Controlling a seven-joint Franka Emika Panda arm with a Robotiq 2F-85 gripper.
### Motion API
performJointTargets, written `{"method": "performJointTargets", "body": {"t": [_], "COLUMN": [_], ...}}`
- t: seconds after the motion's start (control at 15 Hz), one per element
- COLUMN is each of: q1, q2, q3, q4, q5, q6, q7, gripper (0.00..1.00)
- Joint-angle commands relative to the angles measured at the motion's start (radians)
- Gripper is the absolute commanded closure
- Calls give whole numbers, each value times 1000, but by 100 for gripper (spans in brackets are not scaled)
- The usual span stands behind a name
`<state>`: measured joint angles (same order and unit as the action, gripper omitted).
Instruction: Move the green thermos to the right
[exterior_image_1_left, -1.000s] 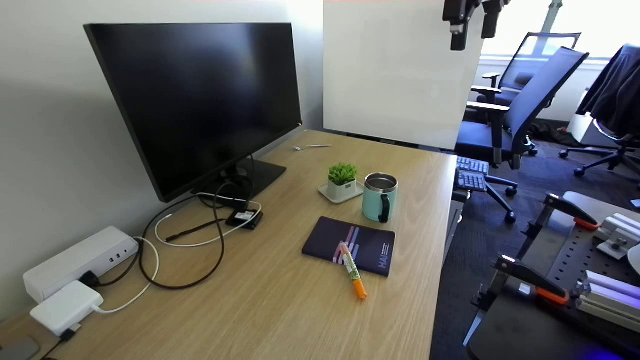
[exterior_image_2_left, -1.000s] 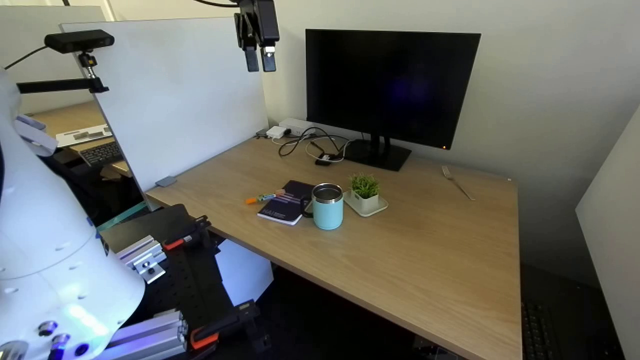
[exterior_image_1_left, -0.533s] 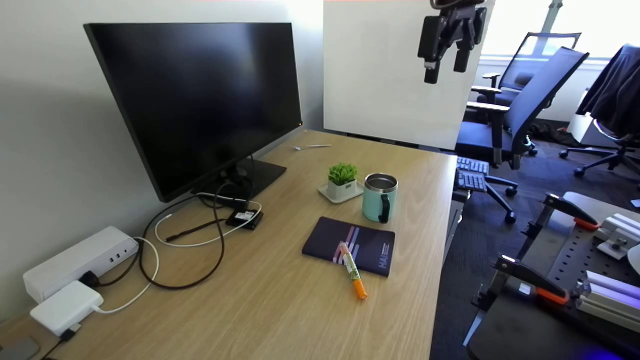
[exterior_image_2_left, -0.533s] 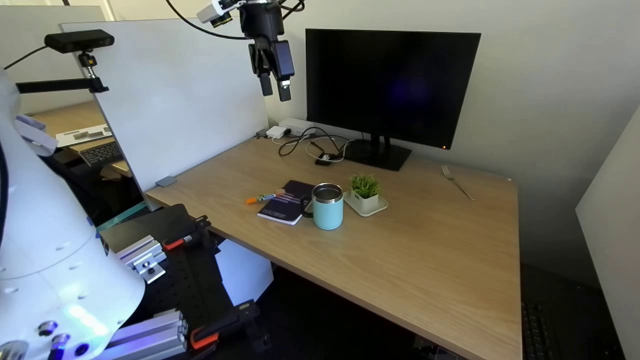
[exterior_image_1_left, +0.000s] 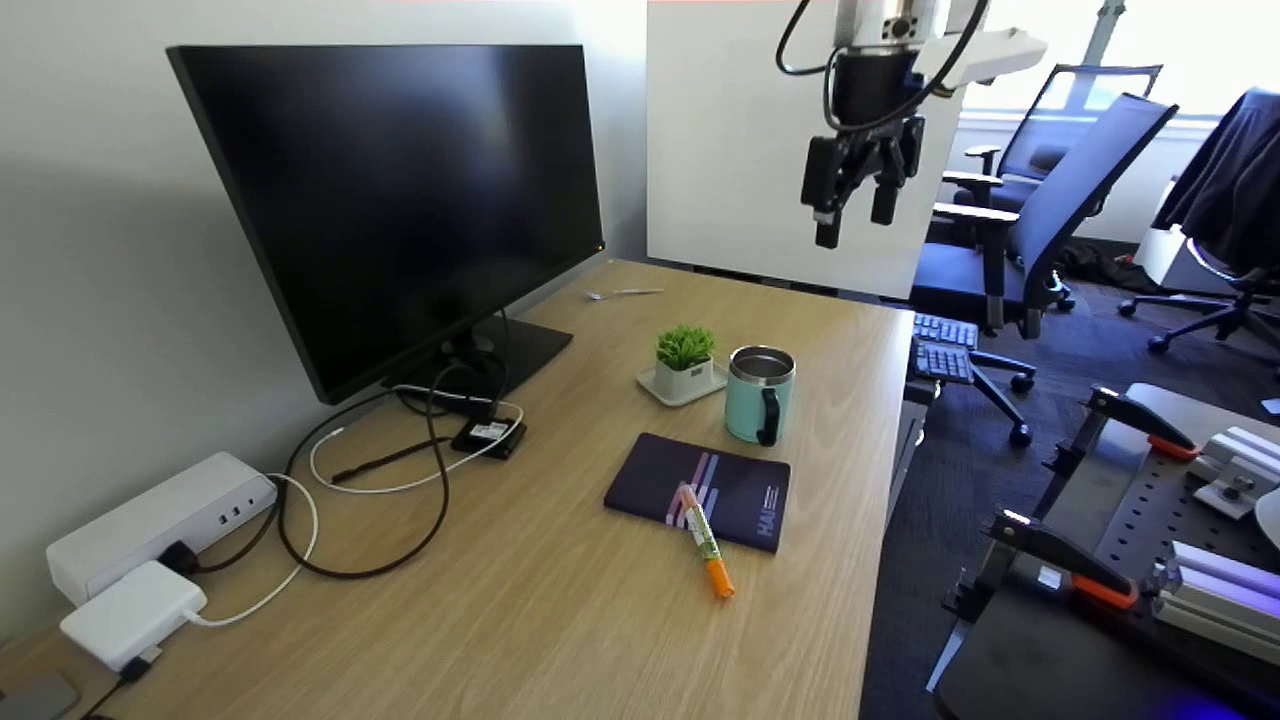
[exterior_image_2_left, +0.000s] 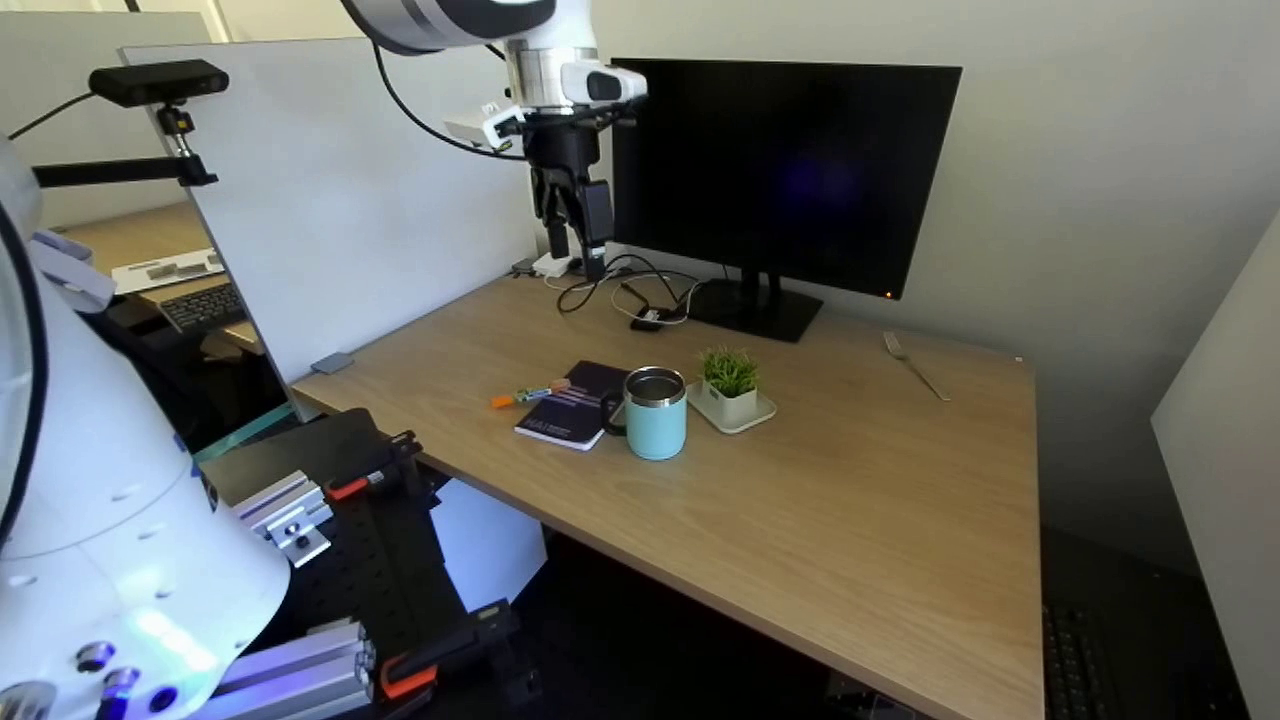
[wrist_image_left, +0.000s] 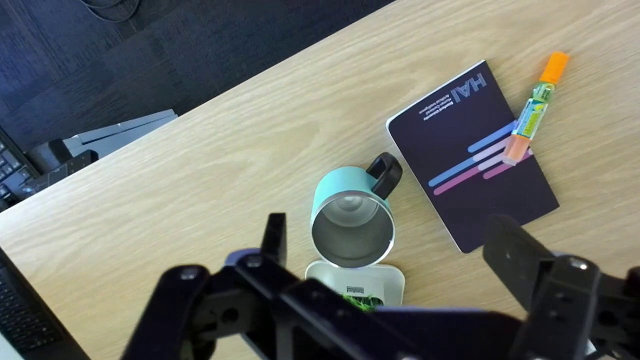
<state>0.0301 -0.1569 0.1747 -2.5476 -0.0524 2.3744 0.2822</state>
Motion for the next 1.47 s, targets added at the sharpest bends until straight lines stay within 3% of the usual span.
{"method": "performJointTargets", "body": {"t": [0.0,0.93,1.4], "q1": [-3,59,102], "q2": [132,500,601], "q3": [-33,-191,-230], "q4": [54,277,330], "q5": [-47,-91,-73], "q6": [45,87,154], "q7": [35,211,239], "gripper": [0,0,0]}}
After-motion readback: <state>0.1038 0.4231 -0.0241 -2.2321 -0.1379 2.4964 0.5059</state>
